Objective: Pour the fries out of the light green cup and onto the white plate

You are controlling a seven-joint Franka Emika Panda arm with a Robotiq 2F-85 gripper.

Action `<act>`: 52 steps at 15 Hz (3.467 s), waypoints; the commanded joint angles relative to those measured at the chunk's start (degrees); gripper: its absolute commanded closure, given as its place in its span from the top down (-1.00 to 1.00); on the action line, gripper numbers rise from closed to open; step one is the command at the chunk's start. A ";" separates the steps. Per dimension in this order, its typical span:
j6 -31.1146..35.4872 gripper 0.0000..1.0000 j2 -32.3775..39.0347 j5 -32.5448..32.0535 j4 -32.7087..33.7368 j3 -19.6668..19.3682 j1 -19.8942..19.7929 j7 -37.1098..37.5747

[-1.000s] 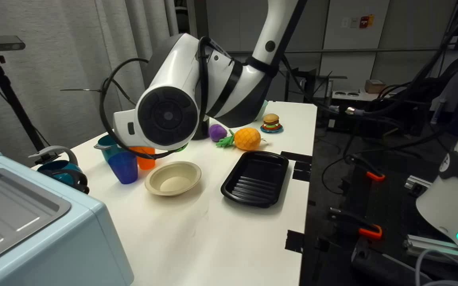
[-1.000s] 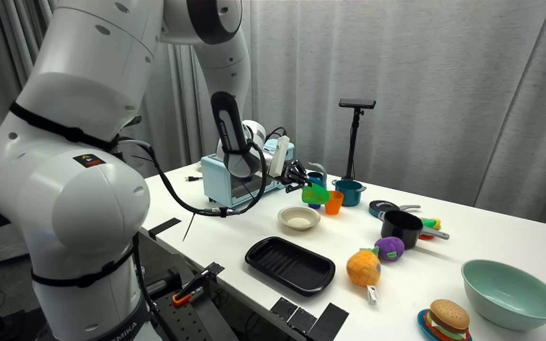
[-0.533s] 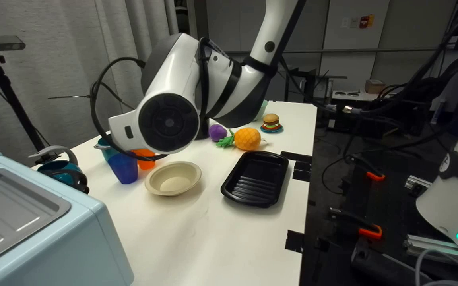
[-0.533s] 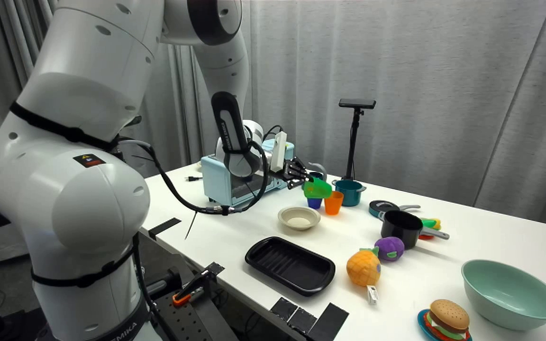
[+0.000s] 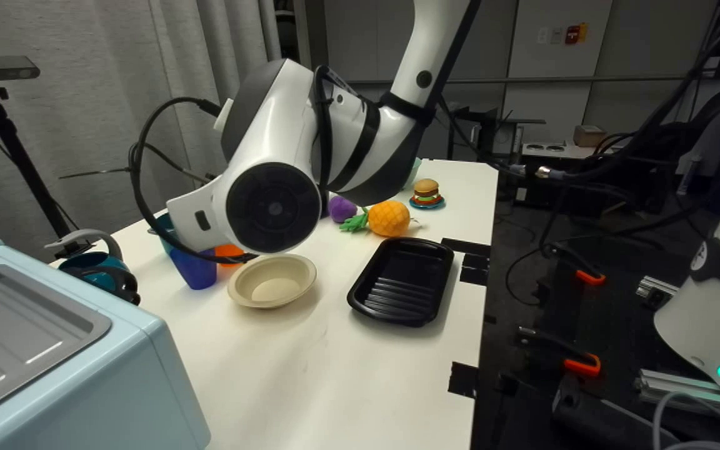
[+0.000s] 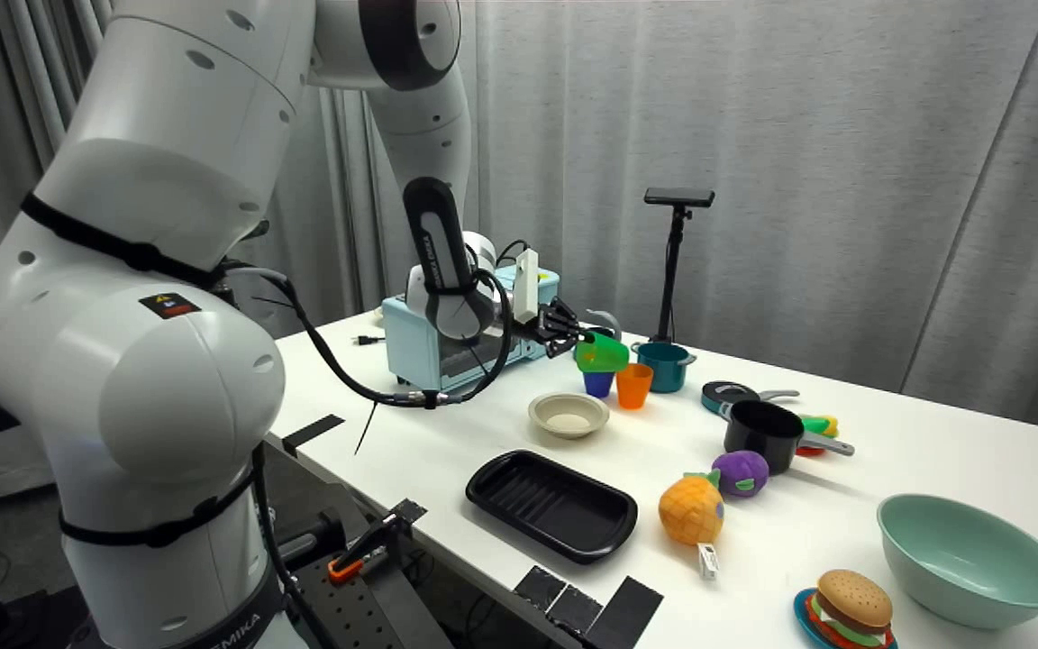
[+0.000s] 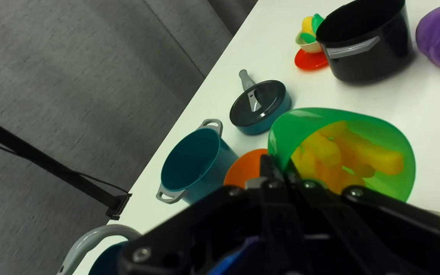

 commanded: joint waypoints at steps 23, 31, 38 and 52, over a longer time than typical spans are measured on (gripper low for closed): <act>-20.59 -0.98 2.85 -7.32 -2.78 3.00 3.06 -7.24; -21.78 -0.98 4.33 -10.05 -1.12 2.65 2.89 -9.75; -20.86 -0.98 6.04 -15.18 2.75 1.58 1.99 -9.41; -23.03 -0.98 7.70 -14.86 3.38 1.06 2.77 -10.60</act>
